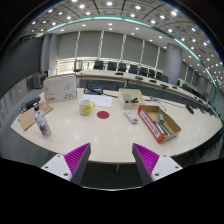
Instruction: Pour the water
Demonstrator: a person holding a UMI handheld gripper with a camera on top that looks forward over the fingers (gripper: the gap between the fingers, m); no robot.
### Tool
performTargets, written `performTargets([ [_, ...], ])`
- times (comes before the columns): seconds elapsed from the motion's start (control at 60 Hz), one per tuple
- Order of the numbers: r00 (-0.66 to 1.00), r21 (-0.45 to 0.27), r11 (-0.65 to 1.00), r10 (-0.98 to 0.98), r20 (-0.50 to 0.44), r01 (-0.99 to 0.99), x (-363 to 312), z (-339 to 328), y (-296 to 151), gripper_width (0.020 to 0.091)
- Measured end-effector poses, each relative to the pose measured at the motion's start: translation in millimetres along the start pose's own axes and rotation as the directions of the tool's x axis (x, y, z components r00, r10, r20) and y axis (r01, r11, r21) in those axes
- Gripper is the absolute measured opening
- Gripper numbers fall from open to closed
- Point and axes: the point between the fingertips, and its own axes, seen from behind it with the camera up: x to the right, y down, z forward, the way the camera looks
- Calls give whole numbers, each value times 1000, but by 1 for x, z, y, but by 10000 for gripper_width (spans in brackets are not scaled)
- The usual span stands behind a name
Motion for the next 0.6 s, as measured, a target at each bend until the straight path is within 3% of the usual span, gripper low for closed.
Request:
performTargets([
  [0.167, 999, -25, 999, -21, 40, 22, -30, 0, 6, 861],
  [0.367, 997, -32, 999, -20, 77, 23, -136, 13, 15, 864],
  [0.6, 993, 17, 1000, -7, 121, 5, -265, 32, 20, 864],
])
